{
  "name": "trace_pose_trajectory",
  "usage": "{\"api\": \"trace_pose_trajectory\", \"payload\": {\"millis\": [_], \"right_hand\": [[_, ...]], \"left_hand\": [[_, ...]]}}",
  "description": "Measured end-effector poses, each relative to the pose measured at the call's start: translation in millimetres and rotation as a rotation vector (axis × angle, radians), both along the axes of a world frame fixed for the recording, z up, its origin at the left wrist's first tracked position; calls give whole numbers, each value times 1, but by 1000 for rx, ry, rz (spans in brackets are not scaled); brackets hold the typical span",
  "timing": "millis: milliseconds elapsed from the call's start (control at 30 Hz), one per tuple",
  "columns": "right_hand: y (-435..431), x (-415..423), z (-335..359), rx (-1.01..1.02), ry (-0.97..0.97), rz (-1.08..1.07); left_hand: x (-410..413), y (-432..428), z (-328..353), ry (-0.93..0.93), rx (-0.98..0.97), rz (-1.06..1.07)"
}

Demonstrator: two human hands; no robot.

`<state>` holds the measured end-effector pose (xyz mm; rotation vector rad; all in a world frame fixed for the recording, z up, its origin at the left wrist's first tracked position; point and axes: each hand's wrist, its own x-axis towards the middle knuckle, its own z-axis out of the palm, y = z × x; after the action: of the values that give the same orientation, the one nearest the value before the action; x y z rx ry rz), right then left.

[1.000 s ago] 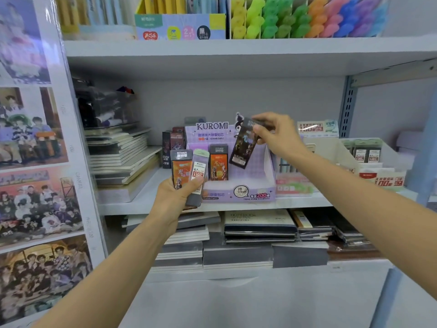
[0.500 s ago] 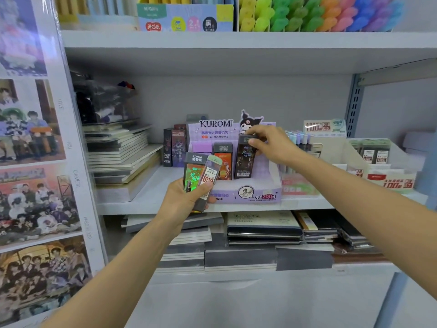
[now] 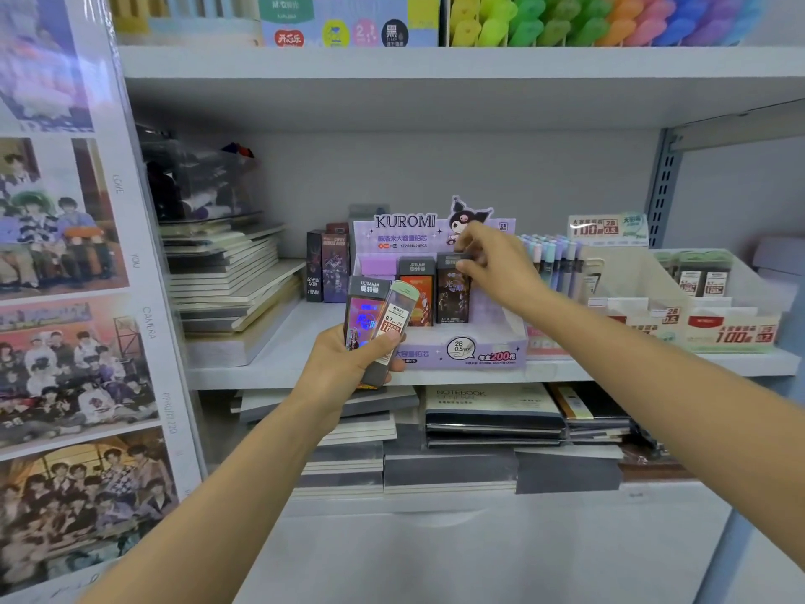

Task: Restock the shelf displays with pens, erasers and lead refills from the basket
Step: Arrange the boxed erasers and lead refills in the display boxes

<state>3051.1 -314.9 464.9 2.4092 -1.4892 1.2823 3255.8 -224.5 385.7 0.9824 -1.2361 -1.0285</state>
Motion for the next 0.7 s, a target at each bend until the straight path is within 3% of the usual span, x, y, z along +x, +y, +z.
{"api": "trace_pose_trajectory", "payload": {"millis": [100, 233, 367, 433, 567, 700], "right_hand": [[-4, -2, -3, -41, 60, -54], [16, 2, 10, -103, -115, 123], [49, 4, 5, 372, -174, 450], [56, -2, -2, 439, -187, 523], [64, -32, 4, 411, -365, 595], [66, -90, 24, 252, -471, 513]], "left_hand": [[-1, 1, 2, 21, 1, 1], [-8, 4, 5, 48, -13, -11], [-20, 10, 9, 77, -36, -44], [-29, 12, 12, 88, -38, -64], [-52, 12, 19, 89, -35, -198], [-92, 9, 25, 128, 6, -298]]}}
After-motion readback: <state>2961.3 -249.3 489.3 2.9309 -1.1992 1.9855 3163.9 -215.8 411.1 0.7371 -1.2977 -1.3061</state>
